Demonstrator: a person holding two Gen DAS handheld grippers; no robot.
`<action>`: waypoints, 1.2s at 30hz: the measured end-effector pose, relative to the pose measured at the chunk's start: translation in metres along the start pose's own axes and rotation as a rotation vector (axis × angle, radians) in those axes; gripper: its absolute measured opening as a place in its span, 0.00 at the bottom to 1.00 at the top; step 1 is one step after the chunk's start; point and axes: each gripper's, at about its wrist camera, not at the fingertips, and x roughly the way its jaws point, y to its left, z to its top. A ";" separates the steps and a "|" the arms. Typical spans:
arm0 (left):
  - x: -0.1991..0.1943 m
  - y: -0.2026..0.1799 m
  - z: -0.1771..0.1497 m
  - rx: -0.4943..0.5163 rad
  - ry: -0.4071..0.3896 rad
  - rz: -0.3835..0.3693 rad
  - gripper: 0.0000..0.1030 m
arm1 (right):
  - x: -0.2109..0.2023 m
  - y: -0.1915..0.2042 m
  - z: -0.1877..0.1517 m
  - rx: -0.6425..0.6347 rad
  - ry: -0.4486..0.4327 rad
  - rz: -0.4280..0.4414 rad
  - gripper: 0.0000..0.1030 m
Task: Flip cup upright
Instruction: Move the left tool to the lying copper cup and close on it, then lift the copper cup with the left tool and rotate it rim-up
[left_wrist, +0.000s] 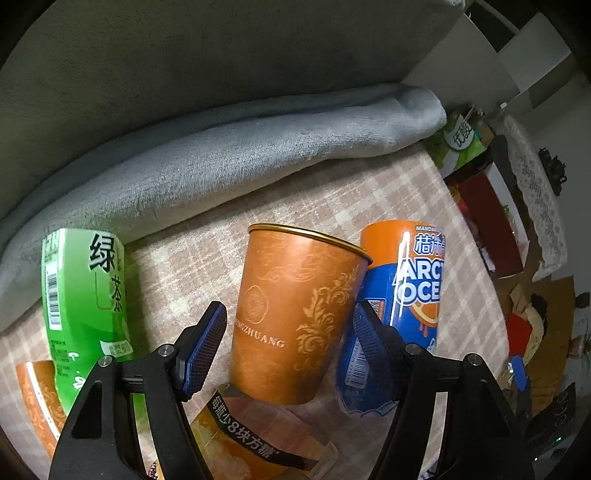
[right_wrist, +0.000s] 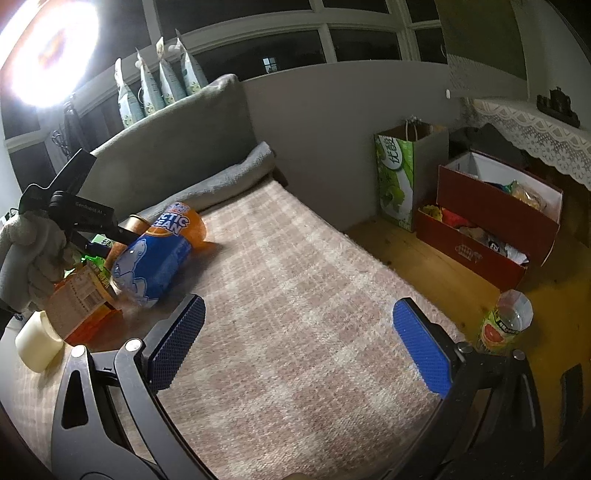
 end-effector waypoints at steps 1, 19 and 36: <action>0.000 -0.001 0.000 0.007 0.000 0.003 0.62 | 0.000 -0.001 -0.001 0.003 0.003 -0.001 1.00; -0.041 -0.008 0.005 0.013 -0.148 0.028 0.59 | -0.003 -0.004 -0.002 0.016 0.009 -0.001 1.00; -0.145 0.013 -0.108 -0.069 -0.319 0.006 0.59 | -0.034 0.035 -0.001 -0.046 -0.031 0.106 1.00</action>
